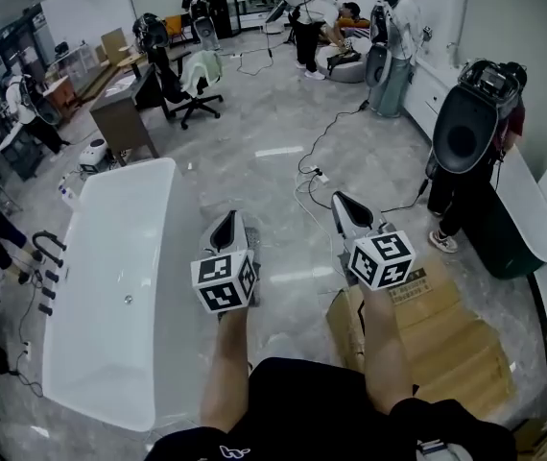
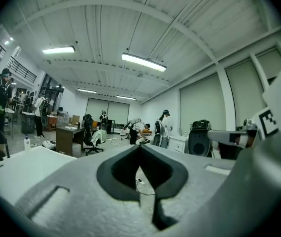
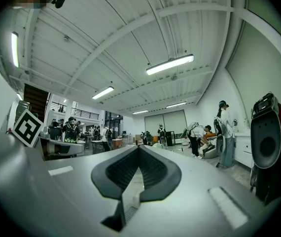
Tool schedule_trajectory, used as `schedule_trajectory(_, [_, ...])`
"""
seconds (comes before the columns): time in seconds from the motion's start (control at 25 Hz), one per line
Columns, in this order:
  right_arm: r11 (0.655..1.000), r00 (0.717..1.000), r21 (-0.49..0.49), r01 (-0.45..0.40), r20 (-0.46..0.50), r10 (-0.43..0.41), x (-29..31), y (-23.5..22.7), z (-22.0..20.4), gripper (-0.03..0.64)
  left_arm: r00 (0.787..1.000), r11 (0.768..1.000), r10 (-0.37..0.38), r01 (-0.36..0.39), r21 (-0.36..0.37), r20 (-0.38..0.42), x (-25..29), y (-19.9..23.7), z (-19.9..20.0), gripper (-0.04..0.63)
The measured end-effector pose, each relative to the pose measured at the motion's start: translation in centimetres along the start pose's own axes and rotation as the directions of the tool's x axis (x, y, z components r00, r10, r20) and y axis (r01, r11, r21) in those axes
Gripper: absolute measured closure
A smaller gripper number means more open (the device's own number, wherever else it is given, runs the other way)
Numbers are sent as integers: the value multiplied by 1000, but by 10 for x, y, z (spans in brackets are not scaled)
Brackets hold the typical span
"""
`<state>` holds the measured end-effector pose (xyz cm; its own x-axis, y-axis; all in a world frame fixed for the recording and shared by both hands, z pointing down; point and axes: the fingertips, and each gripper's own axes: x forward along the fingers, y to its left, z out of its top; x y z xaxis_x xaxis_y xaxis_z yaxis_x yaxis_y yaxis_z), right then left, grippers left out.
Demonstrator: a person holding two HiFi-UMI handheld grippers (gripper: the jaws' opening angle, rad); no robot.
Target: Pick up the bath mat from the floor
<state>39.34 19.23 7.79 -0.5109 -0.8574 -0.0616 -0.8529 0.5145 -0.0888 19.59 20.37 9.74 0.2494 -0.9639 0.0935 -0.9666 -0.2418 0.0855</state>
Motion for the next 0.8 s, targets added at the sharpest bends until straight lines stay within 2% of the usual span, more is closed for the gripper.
schedule_trajectory(0.24, [1000, 1000, -6, -15, -16, 15, 37, -14, -17, 611, 998, 997, 61, -61, -37, -15, 32, 27, -14, 595])
schedule_trajectory(0.36, [1000, 1000, -19, -6, -12, 6, 57, -26, -19, 611, 994, 993, 109, -109, -50, 14, 51, 41, -13, 595])
schedule_trajectory(0.6, [999, 1000, -34, 11, 5, -11, 112, -50, -17, 611, 997, 996, 79, -78, -37, 25, 112, 57, -5, 595])
schedule_trajectory(0.8, [1000, 1000, -22, 2, -26, -2, 172, -62, -22, 611, 993, 992, 117, -116, -57, 18, 156, 95, 5, 595])
